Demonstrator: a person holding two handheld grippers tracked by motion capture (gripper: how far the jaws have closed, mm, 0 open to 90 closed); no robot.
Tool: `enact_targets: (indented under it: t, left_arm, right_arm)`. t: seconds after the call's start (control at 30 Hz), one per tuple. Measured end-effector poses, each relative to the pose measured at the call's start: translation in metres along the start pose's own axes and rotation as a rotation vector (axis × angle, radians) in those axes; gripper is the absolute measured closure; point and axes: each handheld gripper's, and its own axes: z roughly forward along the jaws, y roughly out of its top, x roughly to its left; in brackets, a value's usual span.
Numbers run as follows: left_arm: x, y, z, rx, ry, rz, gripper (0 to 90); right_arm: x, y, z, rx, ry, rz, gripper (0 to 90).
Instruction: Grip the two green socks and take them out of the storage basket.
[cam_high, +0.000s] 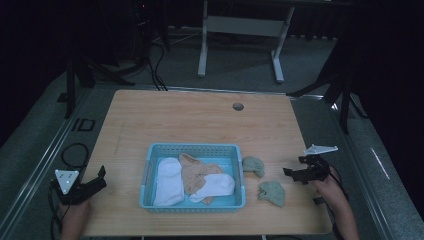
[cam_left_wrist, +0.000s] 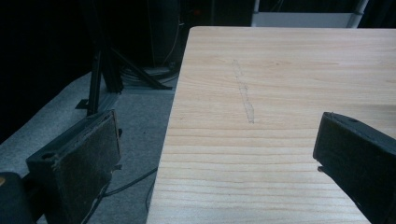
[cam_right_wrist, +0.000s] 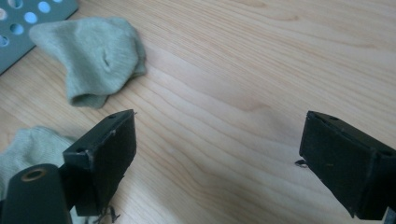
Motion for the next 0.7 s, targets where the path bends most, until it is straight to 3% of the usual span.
enact_targets:
  t: [0.37, 0.4, 0.43, 0.47, 0.7]
  left_arm:
    - [0.0, 0.0, 0.0, 0.0, -0.001, -0.001, 0.4]
    - [0.0, 0.0, 0.0, 0.0, -0.001, -0.001, 0.4]
    - [0.0, 0.0, 0.0, 0.0, -0.001, -0.001, 0.4]
    - [0.0, 0.0, 0.0, 0.0, -0.001, -0.001, 0.4]
    - [0.0, 0.0, 0.0, 0.0, -0.002, -0.001, 0.4]
  right_arm:
    - [-0.009, -0.035, -0.005, -0.142, -0.133, 0.155, 12.8]
    - [-0.009, -0.04, -0.006, -0.156, -0.177, 0.175, 12.8]
    - [-0.009, -0.04, -0.006, -0.156, -0.177, 0.175, 12.8]
    - [-0.011, -0.045, -0.007, -0.175, -0.209, 0.207, 12.8]
    - [-0.011, -0.058, -0.011, -0.195, -0.244, 0.258, 12.7]
